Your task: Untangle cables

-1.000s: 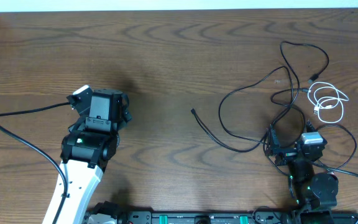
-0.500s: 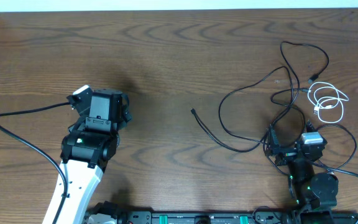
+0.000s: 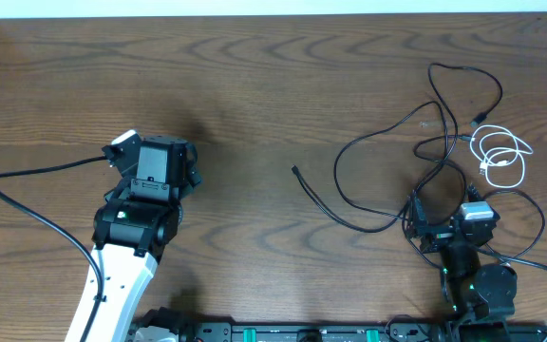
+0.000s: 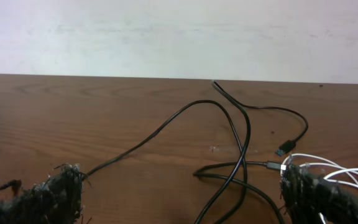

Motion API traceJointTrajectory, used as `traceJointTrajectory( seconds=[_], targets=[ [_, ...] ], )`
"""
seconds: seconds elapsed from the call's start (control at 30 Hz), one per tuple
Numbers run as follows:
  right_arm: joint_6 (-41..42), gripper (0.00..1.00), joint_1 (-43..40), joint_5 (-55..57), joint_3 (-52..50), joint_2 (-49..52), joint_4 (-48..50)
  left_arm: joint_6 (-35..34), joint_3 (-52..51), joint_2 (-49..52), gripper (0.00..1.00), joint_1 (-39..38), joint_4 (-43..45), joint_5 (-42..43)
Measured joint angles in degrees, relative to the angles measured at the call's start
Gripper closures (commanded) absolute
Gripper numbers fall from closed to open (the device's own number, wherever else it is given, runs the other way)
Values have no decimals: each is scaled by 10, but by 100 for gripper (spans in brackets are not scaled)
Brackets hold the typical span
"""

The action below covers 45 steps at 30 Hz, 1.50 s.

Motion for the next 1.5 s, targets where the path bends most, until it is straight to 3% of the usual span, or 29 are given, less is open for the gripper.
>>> traceJointTrajectory(
  seconds=[0.73,0.97,1.5],
  targets=[
    [0,1,0,0,0,0,0,0,-24,-41,2,0,2,0],
    [0,1,0,0,0,1,0,0,-120,-160,2,0,89,0],
    [0,1,0,0,0,1,0,0,-314,-454,2,0,176,0]
  ],
)
